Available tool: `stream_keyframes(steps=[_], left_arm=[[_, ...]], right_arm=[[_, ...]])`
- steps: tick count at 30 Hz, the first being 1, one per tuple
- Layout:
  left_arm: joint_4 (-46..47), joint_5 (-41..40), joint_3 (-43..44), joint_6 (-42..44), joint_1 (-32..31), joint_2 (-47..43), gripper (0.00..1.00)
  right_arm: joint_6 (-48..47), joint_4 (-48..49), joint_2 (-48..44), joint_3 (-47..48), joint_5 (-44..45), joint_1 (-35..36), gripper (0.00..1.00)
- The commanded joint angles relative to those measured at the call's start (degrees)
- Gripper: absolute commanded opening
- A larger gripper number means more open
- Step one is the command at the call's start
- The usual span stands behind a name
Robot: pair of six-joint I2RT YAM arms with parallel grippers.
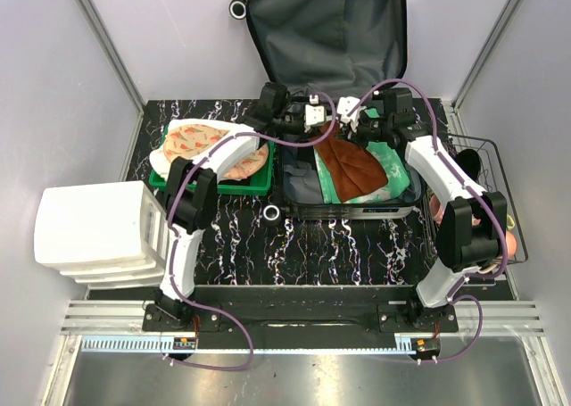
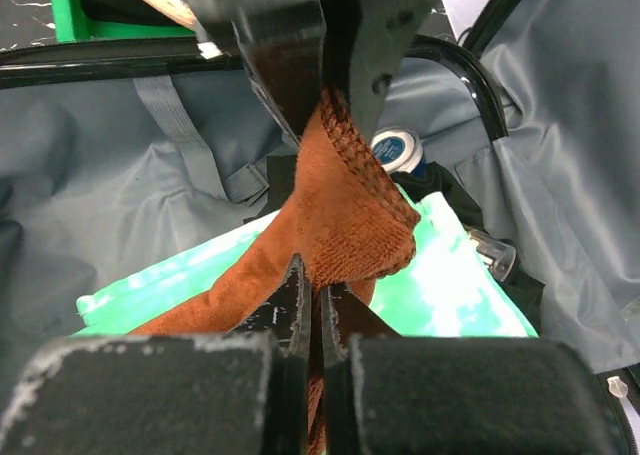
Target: Open, take out, and arrange the luggage
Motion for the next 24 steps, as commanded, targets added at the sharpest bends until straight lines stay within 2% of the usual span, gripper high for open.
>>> stream_keyframes(steps=[1,3,4,5,7,8,12,14,15,18,20,24], left_arm=[[-0.2,-0.1,2.4,-14.5,0.0,-9.4,0.00],[-8.3,-4.9,6.9,-19.5,-0.1,-10.4,0.00],[-13.0,-8.3,9.9,-20.4,-0.1,-9.5,0.00],[-22.1,-10.2,16.2,-21.6,0.1,-8.7,0.00],[-29.6,-13.4,21.0,-26.7,0.6,-6.7,0.00],[-34.8,-14.1,23.3,-28.9,1.3,-6.3,0.00],[-41.8,-15.6,21.8,-42.3,4.0,-7.0,0.00],[-44.0,-15.0,18.6,-45.3,6.9,-8.2,0.00],[-44.4,-13.9,17.1,-49.5,8.2,-8.5,0.00],[-46.3,-11.3,12.5,-53.2,13.6,-9.0,0.00],[-47.5,-11.6,10.5,-53.8,17.6,-8.8,0.04],[-50.7,-15.7,12.5,-47.5,21.5,-10.2,0.09]], right_arm=[[5.4,7.4,-2.0,1.3,3.7,0.4,0.04],[12.2,10.9,-1.6,2.1,8.5,0.4,0.16],[13.7,11.1,-0.8,3.9,9.5,0.3,0.27],[16.5,11.0,-0.5,4.8,10.3,-0.1,0.61],[18.9,11.0,0.2,7.3,11.4,-0.5,0.83],[20.6,11.0,0.4,8.0,11.7,-0.8,0.99],[23.5,10.9,1.5,10.8,14.0,-1.3,1.00],[24.0,10.9,2.0,11.6,15.1,-1.4,1.00],[24.0,10.5,2.2,11.8,15.6,-1.5,1.00],[24.2,9.5,2.5,12.1,15.0,-1.5,1.00],[24.8,9.0,2.7,12.4,14.6,-1.4,1.00],[25.6,7.8,2.8,12.8,14.0,-1.4,1.00]])
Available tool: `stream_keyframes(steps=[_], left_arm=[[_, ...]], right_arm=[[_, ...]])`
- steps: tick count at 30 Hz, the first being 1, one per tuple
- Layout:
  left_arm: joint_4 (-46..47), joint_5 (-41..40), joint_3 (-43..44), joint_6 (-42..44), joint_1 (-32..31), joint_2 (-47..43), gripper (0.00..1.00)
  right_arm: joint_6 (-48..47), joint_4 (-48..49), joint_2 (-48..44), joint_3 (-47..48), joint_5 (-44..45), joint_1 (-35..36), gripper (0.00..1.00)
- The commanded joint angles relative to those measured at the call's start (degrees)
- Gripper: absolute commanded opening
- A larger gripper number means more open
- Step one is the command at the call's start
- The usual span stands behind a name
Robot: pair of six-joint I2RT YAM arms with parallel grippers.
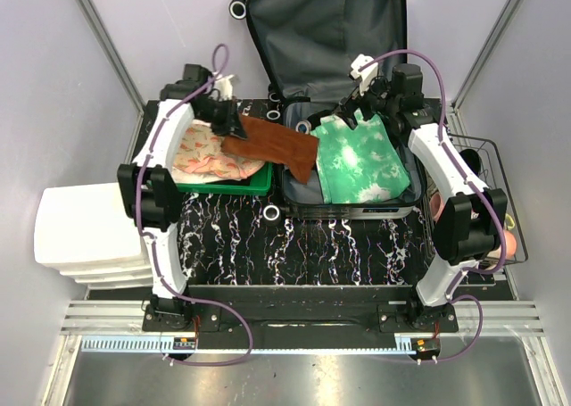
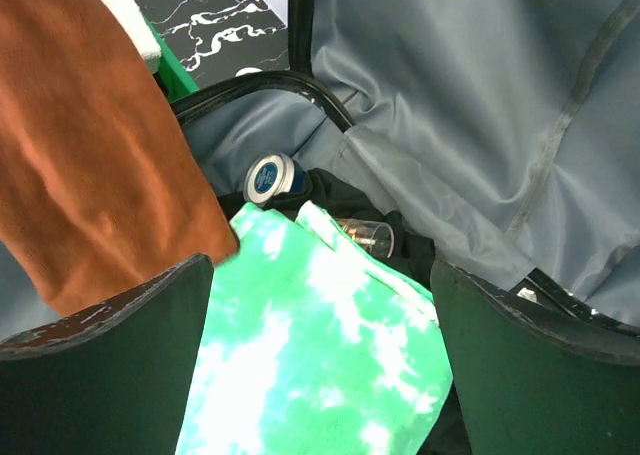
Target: Open, take out, and arrange the luggage
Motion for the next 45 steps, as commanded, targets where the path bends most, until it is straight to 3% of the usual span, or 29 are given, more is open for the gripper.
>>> stream_keyframes(steps=[1,4,9,13,17,19,23,29,33,34,36,37,40,45], left_arm=[[-6.0,-4.0,4.5,2.6,4.2,-1.4,0.10],[-14.1,-7.0,10.3,9.3,6.2,1.3,0.12],[-16.3,-14.1,12.6,17.8,8.7,0.3,0.19],[-17.0,-25.3,13.4,21.5,11.2,1.2,0.25],[-12.8,-29.5,9.9,22.5,15.0,2.8,0.25],[-5.0,-30.9,4.5,22.1,16.7,3.1,0.24],[-1.6,-28.5,7.1,17.5,18.0,6.7,0.06],[3.7,-35.3,0.5,16.5,18.2,2.5,0.02],[1.5,-37.1,0.7,16.3,18.1,2.8,0.44],[0.4,-36.9,1.9,16.1,18.2,2.6,0.61],[0.2,-33.0,2.4,16.0,18.5,0.5,0.73],[0.1,-31.3,2.9,16.7,18.5,-0.4,0.86],[0.3,-24.4,4.1,18.4,18.5,-4.2,0.99],[0.4,-11.7,5.1,20.8,17.8,-10.0,0.99]], right_arm=[[2.2,-0.7,0.0,2.8,0.0,-0.1,1.00],[2.3,-1.3,0.2,3.0,-1.2,-0.1,1.00],[2.2,-2.3,0.6,4.3,-1.6,-0.1,1.00],[2.2,-3.6,0.8,4.6,-2.2,-0.1,1.00],[2.1,-5.3,1.1,4.8,-2.8,-0.1,1.00],[2.5,-5.7,1.2,4.6,-2.8,-0.1,1.00],[1.3,-8.1,1.1,4.0,-2.2,-0.1,1.00],[-0.3,-10.1,-0.7,1.8,0.0,-0.1,1.00],[1.7,-15.3,1.4,4.4,3.5,0.0,1.00],[2.8,-17.1,2.0,5.4,4.3,-0.3,1.00],[4.0,-22.0,3.9,7.9,5.5,-1.4,1.00],[4.9,-25.2,4.5,8.5,5.5,-2.0,1.00],[7.0,-29.6,6.8,10.6,5.5,-4.8,1.00],[7.3,-31.7,11.5,13.7,3.8,-9.7,0.99]])
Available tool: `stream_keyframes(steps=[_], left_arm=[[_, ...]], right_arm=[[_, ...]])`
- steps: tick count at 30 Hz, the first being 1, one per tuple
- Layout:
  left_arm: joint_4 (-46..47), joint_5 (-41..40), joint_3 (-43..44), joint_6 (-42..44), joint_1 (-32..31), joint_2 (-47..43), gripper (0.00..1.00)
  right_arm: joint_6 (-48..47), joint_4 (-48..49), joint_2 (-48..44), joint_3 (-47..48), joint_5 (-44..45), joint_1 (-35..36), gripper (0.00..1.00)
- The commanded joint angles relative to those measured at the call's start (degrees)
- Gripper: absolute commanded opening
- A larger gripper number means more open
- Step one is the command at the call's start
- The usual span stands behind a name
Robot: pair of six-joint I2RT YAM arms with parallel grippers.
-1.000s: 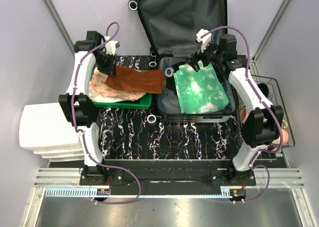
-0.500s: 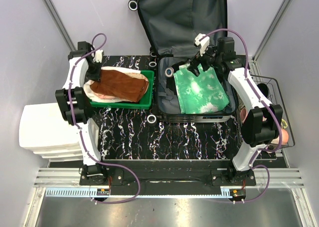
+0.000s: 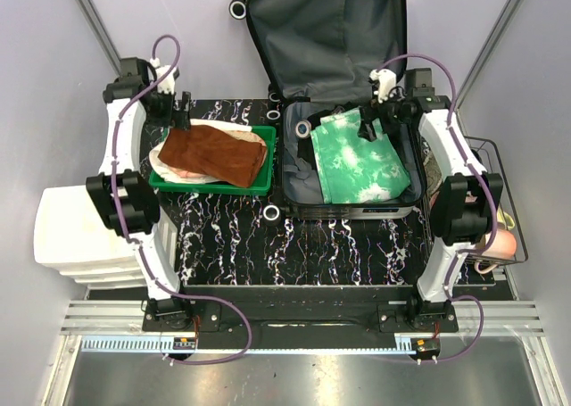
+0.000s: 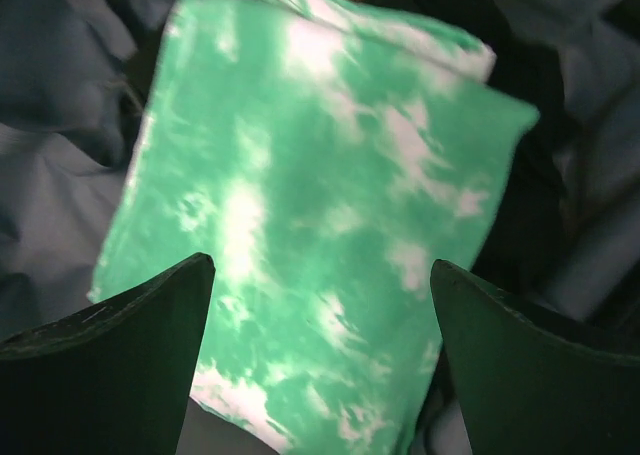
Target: Open, take out, and arrange the luggage
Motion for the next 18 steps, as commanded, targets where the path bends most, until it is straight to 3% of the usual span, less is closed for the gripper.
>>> stream_keyframes(steps=[1,7,10,13,14,17,18], left_arm=[[1.8,13.6,3.9,3.1,-0.8,-9.0,0.99],[1.8,16.5,3.8,3.7,-4.0,-11.8,0.99],[1.8,17.2,3.4,3.7,-4.8,-12.2,0.99],[1.8,17.7,3.3,3.5,-5.3,-12.5,0.99],[1.8,18.1,3.4,3.4,-5.5,-12.4,0.99],[2.3,19.5,3.3,3.5,-6.2,-12.6,0.99],[2.4,19.8,3.2,3.7,-6.4,-12.7,0.99]], right_arm=[[1.8,-4.9,4.1,4.7,-0.9,-4.1,0.99],[-0.8,-7.6,13.5,11.3,-2.5,-4.7,1.00],[-1.7,-10.9,17.6,14.5,-8.5,-4.6,0.96],[-0.9,-14.7,20.0,17.7,-16.9,-4.7,0.83],[-0.5,-15.1,20.3,18.1,-18.7,-4.7,0.68],[-0.3,-15.1,18.6,17.2,-22.3,-4.8,0.44],[-0.8,-14.8,17.9,16.8,-22.8,-4.7,0.30]])
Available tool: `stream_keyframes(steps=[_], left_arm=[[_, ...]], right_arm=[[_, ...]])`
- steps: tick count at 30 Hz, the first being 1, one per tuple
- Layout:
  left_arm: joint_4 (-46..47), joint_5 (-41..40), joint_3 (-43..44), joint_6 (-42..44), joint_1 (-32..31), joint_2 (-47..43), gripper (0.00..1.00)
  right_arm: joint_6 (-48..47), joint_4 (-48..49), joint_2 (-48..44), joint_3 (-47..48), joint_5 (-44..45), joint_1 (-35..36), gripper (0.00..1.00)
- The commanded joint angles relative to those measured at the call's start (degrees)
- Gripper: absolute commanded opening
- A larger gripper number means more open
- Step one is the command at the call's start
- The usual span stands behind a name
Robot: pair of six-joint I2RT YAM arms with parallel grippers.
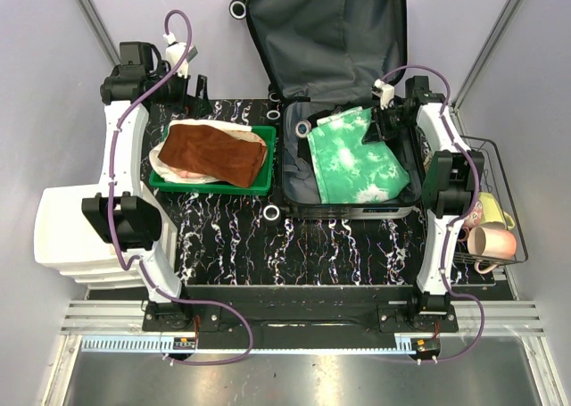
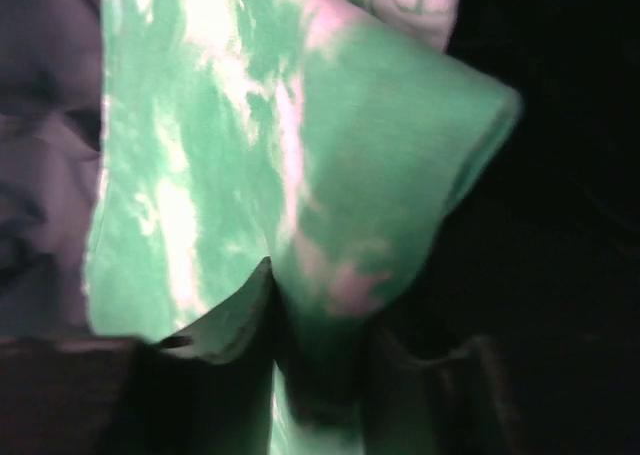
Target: Open, take out, and arrange the luggage
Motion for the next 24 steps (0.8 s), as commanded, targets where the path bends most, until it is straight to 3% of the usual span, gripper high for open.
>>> stream_keyframes(steps=[1,4,10,14,17,24], left_arm=[[1.8,3.9,0.5,1.6,-1.2,-1.3,0.99],[2.6,5.3,-0.7,4.0,-2.7,-1.8,0.99],[8.2,12.5,-7.0,8.8,-7.3,-4.0,0.99],[20.8,24.8,-20.5,13.3,-8.0,-8.5,0.99],[28.9,28.3,-27.9,16.5,-9.4,-11.2,0.99],[30.5,30.8,-31.1,31.4,-16.5,-9.9,0.99]], right_arm=[[-0.1,-2.6,-4.2,1.5,-11.6,0.9,0.23],[-1.8,0.2,-8.8,-2.8,-13.6,0.8,0.01],[-12.0,3.6,-18.6,-13.0,-11.0,6.9,0.00],[-20.5,12.0,-27.4,-23.7,-5.6,12.3,0.00],[-27.8,18.8,-33.3,-32.3,-3.1,15.3,0.00],[-46.9,31.2,-43.7,-49.5,-1.8,18.3,0.00]])
